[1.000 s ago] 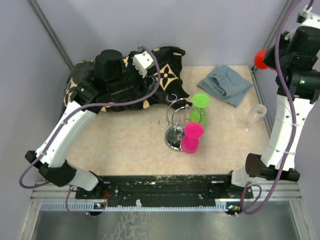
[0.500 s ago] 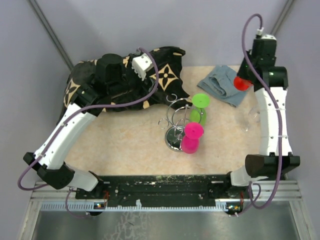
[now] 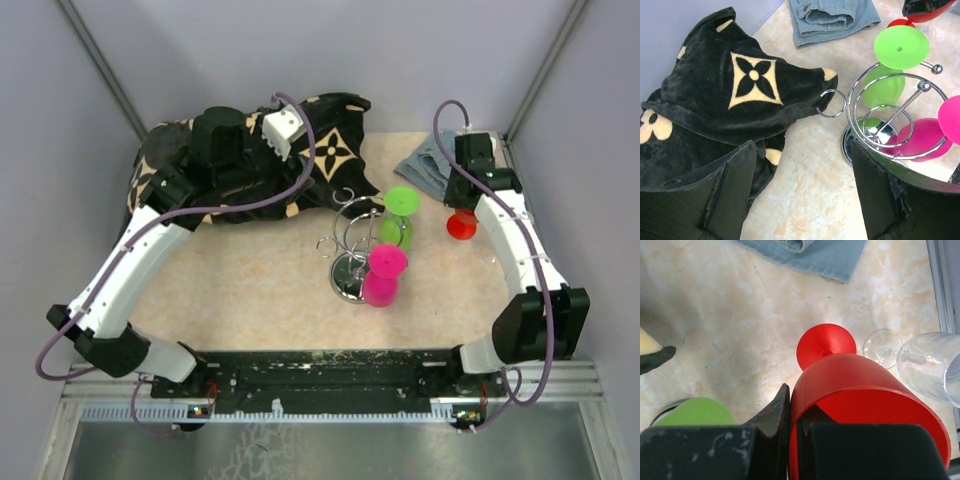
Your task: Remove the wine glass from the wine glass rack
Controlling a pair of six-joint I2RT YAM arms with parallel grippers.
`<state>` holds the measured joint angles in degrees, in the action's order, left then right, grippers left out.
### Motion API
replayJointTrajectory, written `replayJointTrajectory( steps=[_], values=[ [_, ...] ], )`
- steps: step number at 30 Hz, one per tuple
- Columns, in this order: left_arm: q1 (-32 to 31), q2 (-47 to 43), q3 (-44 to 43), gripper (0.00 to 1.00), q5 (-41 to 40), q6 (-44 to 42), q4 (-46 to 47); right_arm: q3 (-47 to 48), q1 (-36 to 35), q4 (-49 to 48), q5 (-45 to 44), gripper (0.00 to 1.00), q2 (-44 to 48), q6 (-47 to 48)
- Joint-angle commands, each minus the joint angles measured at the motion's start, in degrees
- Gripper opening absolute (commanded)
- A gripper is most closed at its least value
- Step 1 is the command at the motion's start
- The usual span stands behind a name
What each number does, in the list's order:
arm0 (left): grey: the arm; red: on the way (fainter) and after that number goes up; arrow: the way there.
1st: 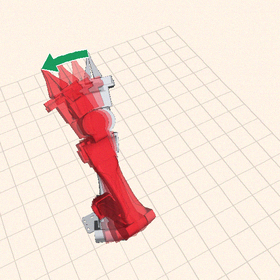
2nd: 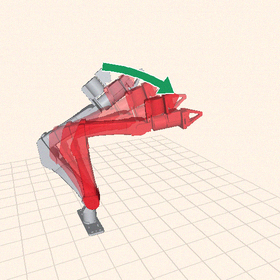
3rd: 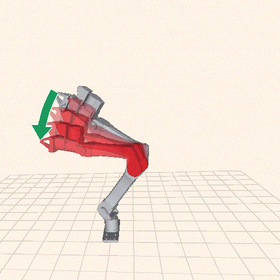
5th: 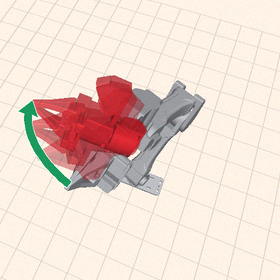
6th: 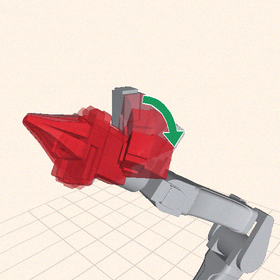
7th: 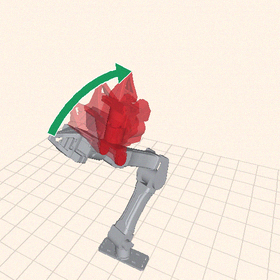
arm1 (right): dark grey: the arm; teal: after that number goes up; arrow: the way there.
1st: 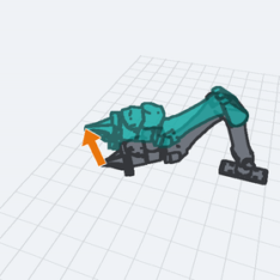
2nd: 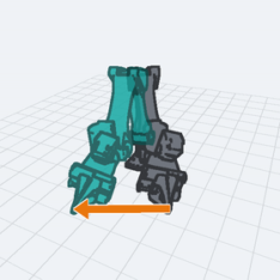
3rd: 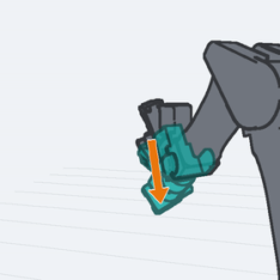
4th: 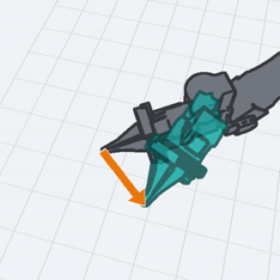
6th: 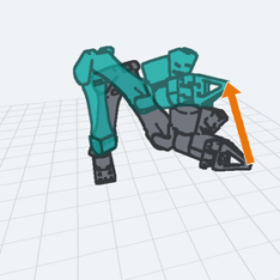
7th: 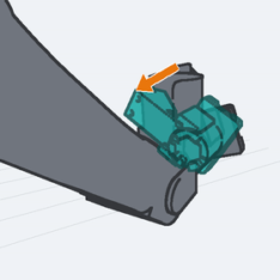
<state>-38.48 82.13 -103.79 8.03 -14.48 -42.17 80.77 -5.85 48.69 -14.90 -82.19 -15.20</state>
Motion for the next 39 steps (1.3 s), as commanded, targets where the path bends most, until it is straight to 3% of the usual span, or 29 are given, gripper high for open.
replayJointTrajectory(
  steps=[1,9,20,26,30,39],
  values=[
    [0.3,1.1,-3.3,0.81,0.9,1.5,-1.6,-2.5,-0.2,-8.6,-1.7,0.0,1.7,-0.6],
    [0.3,1.6,-4.5,0.81,0.9,1.6,-2.7,-8.0,-0.2,-13.2,-2.4,0.0,-2.7,-1.2],
    [0.3,1.4,-5.0,0.81,0.6,1.6,-5.1,-4.1,1.1,-11.0,0.0,0.01,-8.9,-2.4],
    [0.3,1.5,-5.0,0.81,1.1,1.7,-5.2,-2.1,1.3,-8.1,0.6,0.31,-8.4,-2.8],
    [0.4,1.5,-5.1,0.82,1.4,1.8,-5.1,1.1,1.3,-4.9,1.4,0.44,-5.9,-2.7],
    [0.4,2.8,-6.0,0.82,2.4,3.3,-4.8,14.3,1.3,6.2,6.7,0.53,2.2,-2.8]
  ],
)
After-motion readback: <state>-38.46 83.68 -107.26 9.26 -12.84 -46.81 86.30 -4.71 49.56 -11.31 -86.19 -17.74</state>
